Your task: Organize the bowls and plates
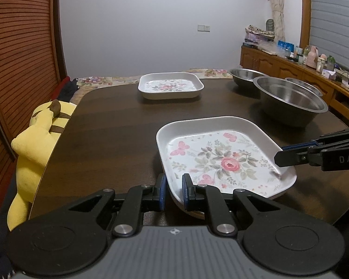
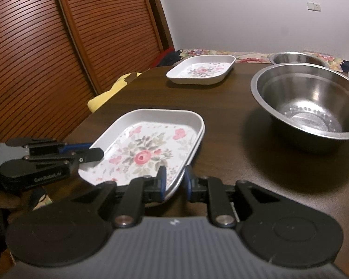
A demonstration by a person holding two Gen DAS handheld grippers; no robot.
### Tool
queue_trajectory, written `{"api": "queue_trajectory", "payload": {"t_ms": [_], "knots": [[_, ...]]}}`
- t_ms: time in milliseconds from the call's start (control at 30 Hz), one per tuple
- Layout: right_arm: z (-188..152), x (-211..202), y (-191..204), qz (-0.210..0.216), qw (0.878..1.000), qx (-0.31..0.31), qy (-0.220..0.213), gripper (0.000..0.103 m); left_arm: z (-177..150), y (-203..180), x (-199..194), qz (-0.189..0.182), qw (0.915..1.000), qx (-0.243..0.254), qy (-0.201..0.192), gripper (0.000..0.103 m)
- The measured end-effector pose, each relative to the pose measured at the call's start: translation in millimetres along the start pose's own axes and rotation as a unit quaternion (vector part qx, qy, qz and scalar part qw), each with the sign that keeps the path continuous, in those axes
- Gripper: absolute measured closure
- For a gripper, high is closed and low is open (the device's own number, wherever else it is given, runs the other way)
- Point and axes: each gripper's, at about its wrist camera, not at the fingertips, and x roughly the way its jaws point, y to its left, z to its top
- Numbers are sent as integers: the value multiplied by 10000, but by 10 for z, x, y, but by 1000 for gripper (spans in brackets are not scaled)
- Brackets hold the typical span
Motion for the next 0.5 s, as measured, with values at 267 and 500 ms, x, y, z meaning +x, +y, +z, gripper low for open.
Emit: {"api": "queue_trajectory", "payload": {"t_ms": [267, 500], "knots": [[-8, -1, -17, 21, 10000, 34, 0, 83, 8, 25, 16, -48, 10000, -54, 27, 88], [166, -187, -10, 97, 9996, -32, -263, 83, 158, 80, -73, -172, 9997, -124, -152, 85]]}}
